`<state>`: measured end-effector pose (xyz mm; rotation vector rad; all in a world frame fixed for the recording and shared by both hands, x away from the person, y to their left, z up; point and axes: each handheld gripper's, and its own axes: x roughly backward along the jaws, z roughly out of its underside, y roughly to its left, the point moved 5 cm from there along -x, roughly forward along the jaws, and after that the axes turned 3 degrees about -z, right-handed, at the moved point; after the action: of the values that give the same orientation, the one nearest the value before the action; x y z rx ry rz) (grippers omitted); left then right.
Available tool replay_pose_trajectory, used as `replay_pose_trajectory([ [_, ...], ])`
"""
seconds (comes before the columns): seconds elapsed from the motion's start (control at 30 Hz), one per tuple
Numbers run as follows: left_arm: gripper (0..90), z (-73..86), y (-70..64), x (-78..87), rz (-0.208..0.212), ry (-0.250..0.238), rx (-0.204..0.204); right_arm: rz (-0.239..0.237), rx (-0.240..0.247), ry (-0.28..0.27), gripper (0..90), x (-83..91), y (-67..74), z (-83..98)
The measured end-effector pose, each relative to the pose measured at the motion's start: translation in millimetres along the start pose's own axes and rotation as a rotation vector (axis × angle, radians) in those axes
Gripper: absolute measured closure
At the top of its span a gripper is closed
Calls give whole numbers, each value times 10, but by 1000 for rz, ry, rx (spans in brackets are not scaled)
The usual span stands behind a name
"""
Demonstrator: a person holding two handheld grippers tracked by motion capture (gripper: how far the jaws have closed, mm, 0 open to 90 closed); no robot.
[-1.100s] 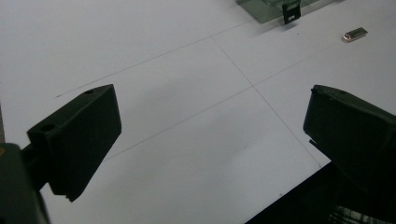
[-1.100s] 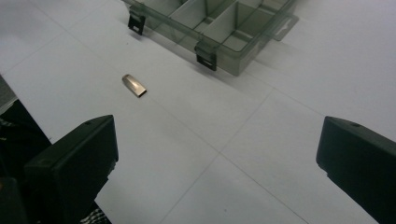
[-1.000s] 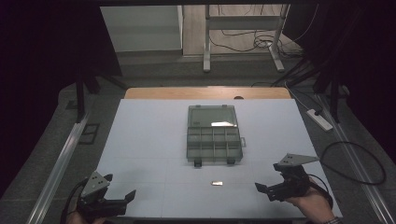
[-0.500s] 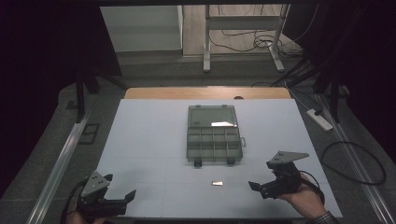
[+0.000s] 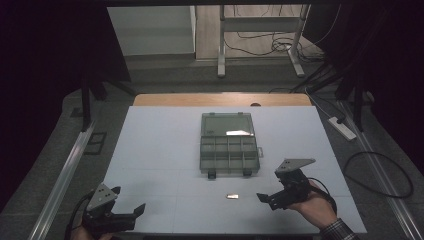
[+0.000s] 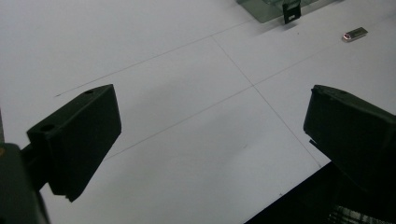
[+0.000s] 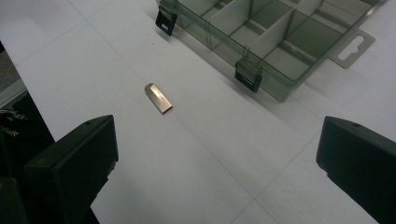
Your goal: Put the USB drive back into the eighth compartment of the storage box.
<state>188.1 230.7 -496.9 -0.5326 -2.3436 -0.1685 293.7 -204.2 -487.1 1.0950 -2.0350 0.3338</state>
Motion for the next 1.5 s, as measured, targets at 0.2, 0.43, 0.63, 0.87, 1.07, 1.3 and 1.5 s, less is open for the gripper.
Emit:
replay_pose_trajectory([
  [0.2,43,0,0,0,0,0,0,-3,15,10,0,-78,19,-63],
  [0.43,43,0,1,0,0,-1,0,-9,29,23,0,-159,54,-126],
  [0.63,42,0,1,0,1,-1,0,-20,34,41,0,-245,85,-167],
  [0.87,43,0,2,0,2,-1,1,-30,44,57,0,-318,105,-199],
  [1.07,43,0,0,0,1,-1,0,-31,46,88,0,-387,127,-224],
  [1.3,43,0,0,0,1,-1,-1,-42,41,129,0,-488,209,-280],
  [1.5,43,1,1,1,3,1,-2,-51,55,140,0,-550,240,-324],
])
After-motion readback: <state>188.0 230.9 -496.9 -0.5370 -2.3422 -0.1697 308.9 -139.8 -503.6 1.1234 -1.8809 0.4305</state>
